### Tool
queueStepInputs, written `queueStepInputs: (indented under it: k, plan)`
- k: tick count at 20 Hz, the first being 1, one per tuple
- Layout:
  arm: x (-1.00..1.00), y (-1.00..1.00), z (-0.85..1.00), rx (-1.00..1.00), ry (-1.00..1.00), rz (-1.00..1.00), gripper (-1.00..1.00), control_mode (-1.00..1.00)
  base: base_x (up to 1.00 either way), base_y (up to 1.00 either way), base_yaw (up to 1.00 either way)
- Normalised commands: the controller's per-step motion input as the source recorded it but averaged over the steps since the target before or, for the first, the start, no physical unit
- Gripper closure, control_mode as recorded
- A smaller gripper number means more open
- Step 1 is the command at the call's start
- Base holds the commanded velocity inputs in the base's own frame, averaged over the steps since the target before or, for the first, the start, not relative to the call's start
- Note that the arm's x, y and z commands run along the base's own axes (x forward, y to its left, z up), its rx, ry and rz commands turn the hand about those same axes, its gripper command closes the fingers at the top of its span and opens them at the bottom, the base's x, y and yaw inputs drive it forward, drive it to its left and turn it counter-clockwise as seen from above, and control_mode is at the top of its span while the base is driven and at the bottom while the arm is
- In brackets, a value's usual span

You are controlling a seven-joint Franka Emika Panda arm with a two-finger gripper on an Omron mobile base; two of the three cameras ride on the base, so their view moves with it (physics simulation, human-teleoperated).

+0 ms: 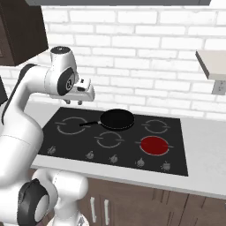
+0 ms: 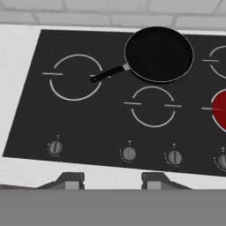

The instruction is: Turn off the front right burner of the stove.

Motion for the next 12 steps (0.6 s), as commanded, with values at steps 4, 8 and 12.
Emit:
queueStepInputs:
  k: [4, 8, 12]
  plan:
    - [0.00, 0.00, 0.02, 0.00, 0.00, 0.00, -1.00, -1.00, 0.00, 0.00, 0.00]
    - [0.00, 0.00, 0.00, 0.00, 0.00, 0.00, -1.00, -1.00, 0.00, 0.00, 0.00]
    - [0.00, 0.00, 0.00, 0.00, 0.00, 0.00, -1.00, -1.00, 0.00, 0.00, 0.00]
